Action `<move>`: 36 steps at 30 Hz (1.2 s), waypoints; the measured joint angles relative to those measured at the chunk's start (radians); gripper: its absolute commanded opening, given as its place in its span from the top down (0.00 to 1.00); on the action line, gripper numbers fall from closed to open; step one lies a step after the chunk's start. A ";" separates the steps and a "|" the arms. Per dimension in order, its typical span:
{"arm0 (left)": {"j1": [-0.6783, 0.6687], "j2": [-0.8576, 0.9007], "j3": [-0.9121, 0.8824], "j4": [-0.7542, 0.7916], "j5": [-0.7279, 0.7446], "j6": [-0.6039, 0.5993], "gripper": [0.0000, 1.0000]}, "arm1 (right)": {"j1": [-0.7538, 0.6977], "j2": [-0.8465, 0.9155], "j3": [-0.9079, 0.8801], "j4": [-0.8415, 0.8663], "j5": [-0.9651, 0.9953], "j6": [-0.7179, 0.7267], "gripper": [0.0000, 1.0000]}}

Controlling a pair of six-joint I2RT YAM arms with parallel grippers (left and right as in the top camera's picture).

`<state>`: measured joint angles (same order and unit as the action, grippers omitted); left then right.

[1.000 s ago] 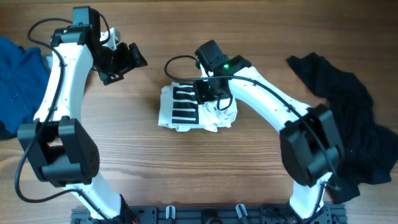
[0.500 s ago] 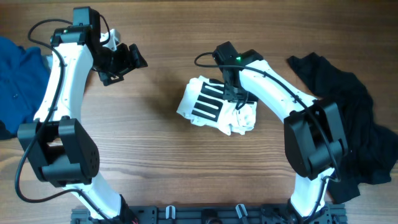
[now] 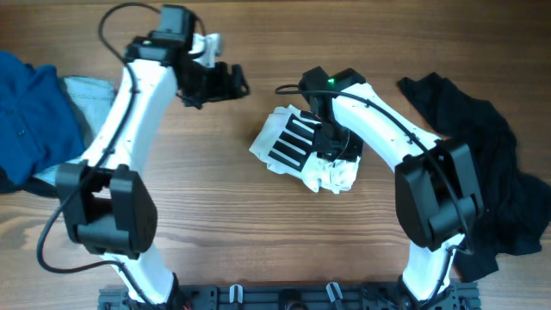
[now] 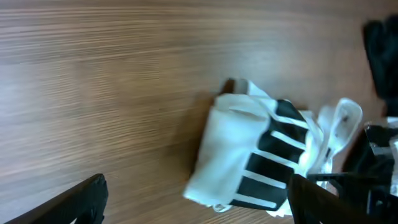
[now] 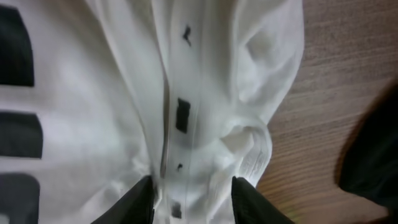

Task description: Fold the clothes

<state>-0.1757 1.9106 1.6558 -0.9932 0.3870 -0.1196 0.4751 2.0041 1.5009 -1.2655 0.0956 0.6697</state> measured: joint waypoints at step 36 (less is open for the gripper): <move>-0.189 0.244 -0.077 -0.007 -0.058 0.020 0.95 | -0.193 -0.027 -0.127 0.002 0.035 -0.100 0.55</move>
<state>-0.3649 2.1548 1.5787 -1.0000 0.3294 -0.0998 0.2817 1.9774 1.3739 -1.2640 0.1310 0.5697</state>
